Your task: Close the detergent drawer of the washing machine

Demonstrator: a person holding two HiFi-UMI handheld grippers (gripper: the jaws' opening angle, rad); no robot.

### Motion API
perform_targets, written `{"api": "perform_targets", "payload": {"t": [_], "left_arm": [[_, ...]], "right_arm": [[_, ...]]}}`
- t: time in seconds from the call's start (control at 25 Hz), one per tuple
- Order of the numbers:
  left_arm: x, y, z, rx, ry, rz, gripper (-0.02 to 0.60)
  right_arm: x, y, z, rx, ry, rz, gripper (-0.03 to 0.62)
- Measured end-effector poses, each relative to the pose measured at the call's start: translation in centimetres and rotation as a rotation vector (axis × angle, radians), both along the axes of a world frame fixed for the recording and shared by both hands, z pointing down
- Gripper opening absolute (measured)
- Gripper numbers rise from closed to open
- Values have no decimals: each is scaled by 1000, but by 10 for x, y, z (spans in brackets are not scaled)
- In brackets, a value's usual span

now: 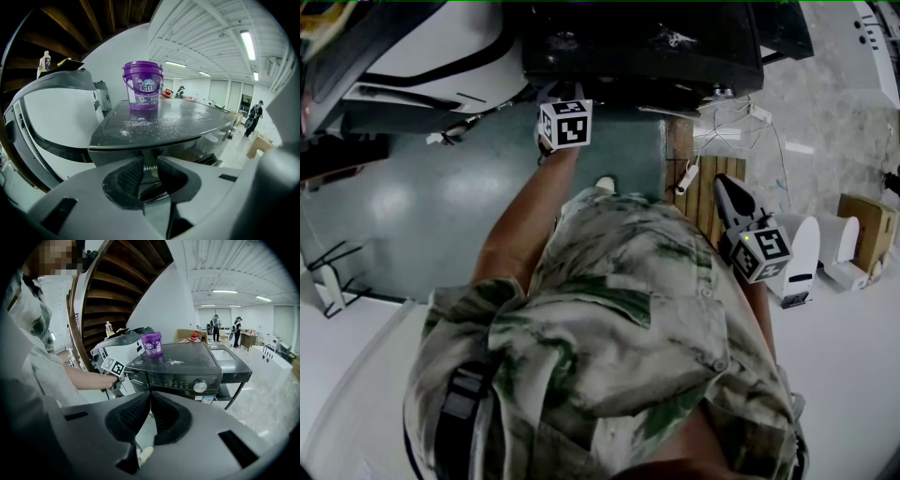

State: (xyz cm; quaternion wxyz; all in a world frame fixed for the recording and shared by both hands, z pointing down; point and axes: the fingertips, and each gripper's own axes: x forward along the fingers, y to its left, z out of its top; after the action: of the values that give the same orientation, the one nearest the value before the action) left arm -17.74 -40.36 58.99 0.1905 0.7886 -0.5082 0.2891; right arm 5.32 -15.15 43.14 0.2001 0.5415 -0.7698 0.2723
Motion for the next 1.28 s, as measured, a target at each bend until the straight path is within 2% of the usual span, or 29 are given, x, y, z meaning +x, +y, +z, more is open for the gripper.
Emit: {"api": "perform_targets", "payload": {"t": [0.72, 0.88, 1.04, 1.12, 1.28], "left_arm": [[-5, -5, 1, 14, 19, -10, 83], [-14, 4, -8, 27, 6, -45, 84], [-24, 31, -26, 40, 15, -100, 83], [-28, 49, -35, 44, 23, -133, 61], [-19, 101, -52, 41, 60, -177, 41]], "right_arm": [[-17, 12, 2, -26, 27, -25, 29], [-14, 23, 1, -10, 16, -54, 29], [-4, 32, -4, 11, -1, -108, 29], [2, 38, -8, 27, -9, -145, 29], [23, 55, -11, 52, -20, -215, 29]]}}
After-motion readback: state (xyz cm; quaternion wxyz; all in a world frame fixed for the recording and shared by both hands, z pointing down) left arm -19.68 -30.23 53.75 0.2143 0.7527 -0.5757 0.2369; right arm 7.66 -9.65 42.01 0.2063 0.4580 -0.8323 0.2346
